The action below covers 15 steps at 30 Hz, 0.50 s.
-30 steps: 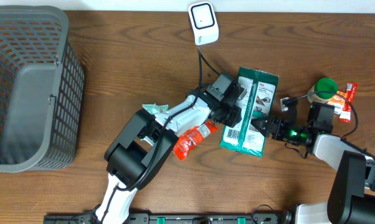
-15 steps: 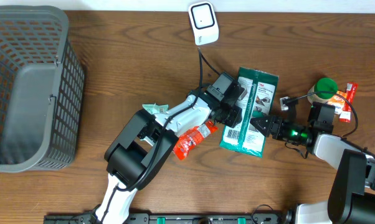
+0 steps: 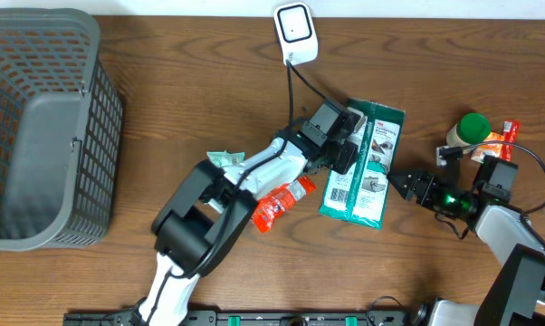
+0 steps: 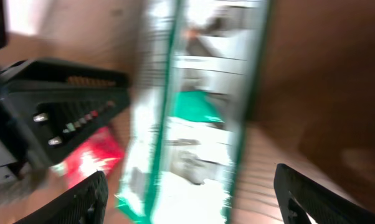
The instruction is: Scan the item barcode
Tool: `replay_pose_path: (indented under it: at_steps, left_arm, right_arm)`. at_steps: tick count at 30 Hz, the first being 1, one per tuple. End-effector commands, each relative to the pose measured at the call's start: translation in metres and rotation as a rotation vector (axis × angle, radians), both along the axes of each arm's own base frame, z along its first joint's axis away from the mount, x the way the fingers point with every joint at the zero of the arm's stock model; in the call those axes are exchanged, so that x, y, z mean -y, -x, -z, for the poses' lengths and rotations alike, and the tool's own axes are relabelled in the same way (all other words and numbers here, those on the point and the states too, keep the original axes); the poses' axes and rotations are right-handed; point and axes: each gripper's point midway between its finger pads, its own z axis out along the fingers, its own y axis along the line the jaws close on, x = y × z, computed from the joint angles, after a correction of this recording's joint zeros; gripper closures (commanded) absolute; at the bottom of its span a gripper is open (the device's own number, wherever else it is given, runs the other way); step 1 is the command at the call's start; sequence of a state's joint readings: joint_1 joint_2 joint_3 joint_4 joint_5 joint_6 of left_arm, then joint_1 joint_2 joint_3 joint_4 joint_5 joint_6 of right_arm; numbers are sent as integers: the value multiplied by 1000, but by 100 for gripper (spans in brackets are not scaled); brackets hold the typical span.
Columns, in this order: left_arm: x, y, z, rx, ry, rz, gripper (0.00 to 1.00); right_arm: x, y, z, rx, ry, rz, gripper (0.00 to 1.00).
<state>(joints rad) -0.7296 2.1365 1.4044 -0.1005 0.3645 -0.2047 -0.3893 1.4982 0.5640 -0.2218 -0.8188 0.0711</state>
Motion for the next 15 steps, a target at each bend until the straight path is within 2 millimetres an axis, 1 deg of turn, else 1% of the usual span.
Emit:
replay_pose_path:
  at_steps: [1, 2, 5, 9, 11, 15]
  left_arm:
    - [1, -3, 29, -7, -36, 2, 61]
    - [0, -2, 39, -17, -45, 2, 61]
    - [-5, 3, 53, -53, -71, -3, 61]
    - [-11, 10, 68, -93, -107, -3, 61]
    - [-13, 12, 70, -101, -115, -3, 61]
    - [-13, 12, 71, -102, -115, -3, 61]
  right_arm:
    - [24, -2, 12, -37, 138, 60, 16]
    - [25, -1, 13, -41, 143, 63, 15]
    - [27, 4, 20, -86, 151, 78, 15]
    - [25, 13, 41, -181, 127, 102, 14]
    - [18, 14, 50, -204, 94, 87, 13]
    - [-2, 12, 61, -203, -22, 28, 12]
